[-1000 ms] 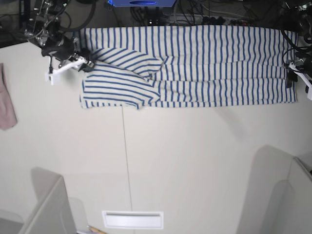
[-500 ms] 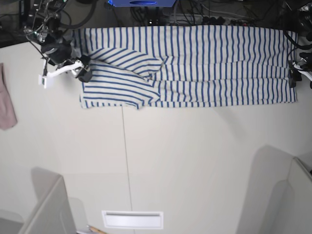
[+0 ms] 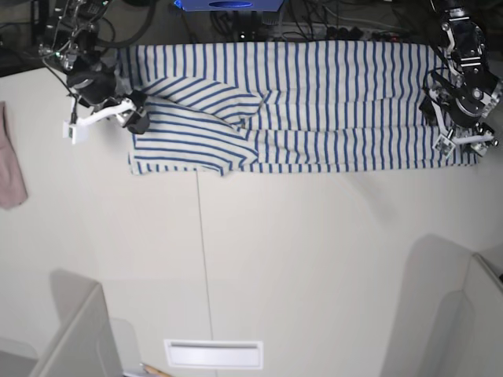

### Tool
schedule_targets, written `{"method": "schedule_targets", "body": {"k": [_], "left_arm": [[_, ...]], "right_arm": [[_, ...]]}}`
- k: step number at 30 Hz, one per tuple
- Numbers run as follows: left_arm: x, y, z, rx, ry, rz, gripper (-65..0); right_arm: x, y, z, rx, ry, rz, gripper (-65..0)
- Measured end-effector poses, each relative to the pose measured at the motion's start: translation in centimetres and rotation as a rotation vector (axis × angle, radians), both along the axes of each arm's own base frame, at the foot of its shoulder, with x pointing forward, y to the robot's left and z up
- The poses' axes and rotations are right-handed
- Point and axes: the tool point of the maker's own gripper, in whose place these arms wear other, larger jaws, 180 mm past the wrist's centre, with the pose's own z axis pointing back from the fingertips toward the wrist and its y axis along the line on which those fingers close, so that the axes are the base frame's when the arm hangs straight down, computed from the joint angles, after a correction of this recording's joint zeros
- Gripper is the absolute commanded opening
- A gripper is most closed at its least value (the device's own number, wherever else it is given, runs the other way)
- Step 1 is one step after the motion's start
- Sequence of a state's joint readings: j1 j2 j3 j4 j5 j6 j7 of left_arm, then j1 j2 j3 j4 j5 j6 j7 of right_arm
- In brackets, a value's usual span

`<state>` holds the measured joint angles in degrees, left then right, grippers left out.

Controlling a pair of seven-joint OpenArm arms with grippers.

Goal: Fold the T-shirt properly
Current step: 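Hold the side edges and fold the shirt lengthwise over itself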

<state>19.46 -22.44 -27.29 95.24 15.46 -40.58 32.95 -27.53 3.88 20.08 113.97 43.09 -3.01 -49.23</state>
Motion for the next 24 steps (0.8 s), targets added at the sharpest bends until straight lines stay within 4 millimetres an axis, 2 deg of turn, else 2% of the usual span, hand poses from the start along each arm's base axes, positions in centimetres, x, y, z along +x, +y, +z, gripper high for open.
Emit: {"method": "schedule_targets", "body": {"k": [4,9,14,18,20,24], "left_arm": [[1.0,-1.3,0.1,0.011,0.001,-0.079,-14.2],[-0.8,0.2,-0.9,0.051,0.068,-0.059,-14.2],[-0.8,0.3,-1.6,0.014,0.072,-0.047,-14.8],[-0.4,0.6,-2.0,0.002,0.070,-0.031,-28.5],[-0.4,0.7,-2.1,-0.001,0.072,-0.027,-33.1],[-0.4,0.8,-2.2,-0.001,0.073,-0.022,-33.7]], "right_arm": [[0.0,-0.1,0.0,-0.003,0.001,0.002,-27.5],[-0.1,0.0,-0.1,-0.002,0.003,0.002,-27.5],[-0.1,0.0,-0.1,0.000,0.003,0.001,-27.5],[-0.1,0.0,-0.1,0.000,0.003,0.001,-27.5],[-0.1,0.0,-0.1,0.000,0.003,0.001,-27.5],[-0.1,0.0,-0.1,0.000,0.004,0.001,-27.5]]}}
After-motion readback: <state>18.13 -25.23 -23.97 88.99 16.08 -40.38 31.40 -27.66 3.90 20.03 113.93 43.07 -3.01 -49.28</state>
